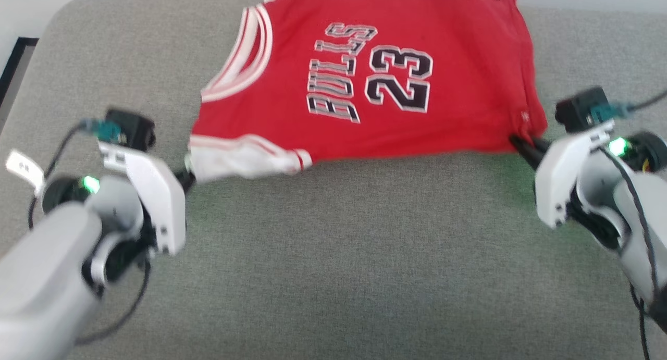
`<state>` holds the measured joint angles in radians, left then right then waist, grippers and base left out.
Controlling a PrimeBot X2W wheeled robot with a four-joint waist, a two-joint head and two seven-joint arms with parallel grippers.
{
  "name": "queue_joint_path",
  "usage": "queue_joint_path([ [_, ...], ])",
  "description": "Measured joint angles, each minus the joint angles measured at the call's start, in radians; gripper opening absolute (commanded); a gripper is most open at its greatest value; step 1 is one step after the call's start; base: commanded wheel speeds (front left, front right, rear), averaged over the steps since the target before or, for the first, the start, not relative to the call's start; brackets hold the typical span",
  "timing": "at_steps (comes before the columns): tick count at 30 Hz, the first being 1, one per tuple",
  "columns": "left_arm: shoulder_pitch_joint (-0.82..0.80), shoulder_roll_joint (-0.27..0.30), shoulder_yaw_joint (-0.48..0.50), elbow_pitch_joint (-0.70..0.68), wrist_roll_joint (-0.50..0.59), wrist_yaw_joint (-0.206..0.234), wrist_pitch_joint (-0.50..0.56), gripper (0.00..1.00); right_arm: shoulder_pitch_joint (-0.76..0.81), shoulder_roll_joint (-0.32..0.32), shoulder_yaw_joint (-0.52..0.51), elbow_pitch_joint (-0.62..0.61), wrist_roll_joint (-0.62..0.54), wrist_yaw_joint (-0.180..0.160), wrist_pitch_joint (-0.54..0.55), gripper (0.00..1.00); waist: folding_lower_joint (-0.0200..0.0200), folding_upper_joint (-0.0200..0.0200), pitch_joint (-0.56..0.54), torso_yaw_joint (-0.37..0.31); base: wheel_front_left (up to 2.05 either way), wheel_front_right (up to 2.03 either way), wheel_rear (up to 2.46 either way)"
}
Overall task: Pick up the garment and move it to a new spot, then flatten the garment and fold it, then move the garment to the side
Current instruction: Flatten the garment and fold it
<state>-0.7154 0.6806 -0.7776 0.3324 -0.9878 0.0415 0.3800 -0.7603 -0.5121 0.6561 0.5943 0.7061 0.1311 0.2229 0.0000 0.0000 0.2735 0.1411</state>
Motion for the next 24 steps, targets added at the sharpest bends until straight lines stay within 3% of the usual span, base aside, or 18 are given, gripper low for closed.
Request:
queue_joint_path([
  [7, 0.258, 0.15, 0.006, -0.443, -0.074, 0.249, 0.109, 0.0, 0.199, -0.119, -0.045, -0.239, 0.035, 0.0, 0.09, 0.0, 0.0, 0.0, -0.018, -0.001, 0.0, 0.0, 0.0],
  [11, 0.377, 0.198, -0.006, -0.622, -0.107, 0.366, 0.143, 0.0, 0.322, -0.182, -0.074, -0.38, 0.064, 0.0, 0.163, 0.0, 0.0, 0.0, -0.023, 0.001, 0.0, 0.0, 0.0],
  [18, 0.544, 0.25, -0.04, -0.793, -0.156, 0.517, 0.184, 0.0, 0.555, -0.29, -0.143, -0.626, 0.12, 0.0, 0.287, 0.0, 0.0, 0.0001, -0.016, 0.003, 0.0, 0.0, 0.0],
  [24, 0.577, 0.286, -0.027, -0.852, -0.173, 0.566, 0.186, 0.0, 0.702, -0.327, -0.21, -0.746, 0.154, 0.0, 0.324, 0.0, 0.0001, 0.0001, -0.007, 0.001, 0.0, 0.0, 0.0],
])
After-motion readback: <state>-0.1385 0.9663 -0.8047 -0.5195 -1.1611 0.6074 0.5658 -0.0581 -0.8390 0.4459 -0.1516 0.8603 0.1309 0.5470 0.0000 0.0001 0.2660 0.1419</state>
